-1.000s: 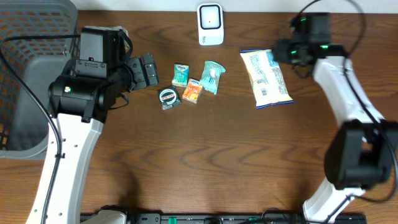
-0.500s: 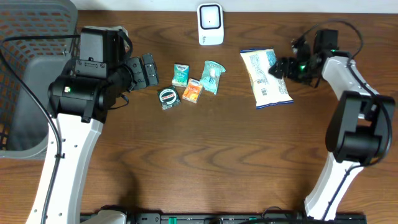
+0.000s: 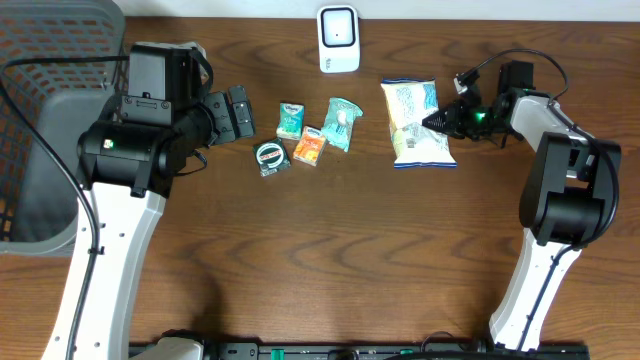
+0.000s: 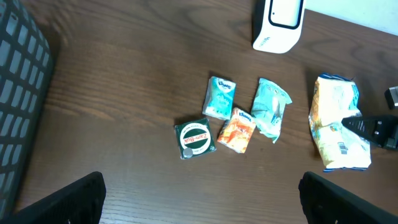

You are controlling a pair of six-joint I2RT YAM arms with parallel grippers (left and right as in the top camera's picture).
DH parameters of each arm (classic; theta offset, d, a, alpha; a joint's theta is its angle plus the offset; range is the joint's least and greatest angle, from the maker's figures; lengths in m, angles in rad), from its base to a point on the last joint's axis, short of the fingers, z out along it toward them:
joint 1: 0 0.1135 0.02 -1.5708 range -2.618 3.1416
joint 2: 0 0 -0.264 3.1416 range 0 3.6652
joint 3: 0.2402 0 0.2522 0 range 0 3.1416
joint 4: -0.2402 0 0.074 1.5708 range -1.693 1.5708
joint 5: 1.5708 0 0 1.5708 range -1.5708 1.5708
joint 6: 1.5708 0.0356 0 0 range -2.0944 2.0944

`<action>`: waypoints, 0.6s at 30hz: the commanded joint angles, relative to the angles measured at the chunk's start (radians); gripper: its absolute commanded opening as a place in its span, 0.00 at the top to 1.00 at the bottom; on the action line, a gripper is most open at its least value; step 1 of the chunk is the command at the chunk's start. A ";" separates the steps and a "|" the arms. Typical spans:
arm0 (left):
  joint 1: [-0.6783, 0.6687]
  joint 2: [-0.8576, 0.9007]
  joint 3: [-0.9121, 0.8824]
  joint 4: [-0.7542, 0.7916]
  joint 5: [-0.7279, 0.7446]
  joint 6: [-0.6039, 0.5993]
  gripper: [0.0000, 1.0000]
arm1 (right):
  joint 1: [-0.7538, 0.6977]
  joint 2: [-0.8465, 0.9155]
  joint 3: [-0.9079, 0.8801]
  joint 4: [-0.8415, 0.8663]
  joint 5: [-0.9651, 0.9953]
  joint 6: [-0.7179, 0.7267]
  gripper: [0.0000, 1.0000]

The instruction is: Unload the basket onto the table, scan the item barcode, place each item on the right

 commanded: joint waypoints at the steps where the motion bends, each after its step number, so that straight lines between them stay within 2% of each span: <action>1: 0.002 -0.001 0.008 -0.003 -0.013 0.006 0.02 | -0.005 -0.014 0.013 -0.002 -0.030 0.027 0.99; 10: 0.002 -0.001 0.008 -0.003 -0.013 0.006 0.02 | 0.015 -0.306 0.034 0.056 -0.060 0.030 0.99; 14: 0.002 -0.001 0.008 -0.003 -0.013 0.006 0.02 | 0.066 -0.462 0.034 0.147 -0.061 0.045 0.99; 18: 0.002 -0.001 0.008 -0.003 -0.013 0.006 0.02 | 0.132 -0.515 0.034 0.239 -0.064 0.082 0.99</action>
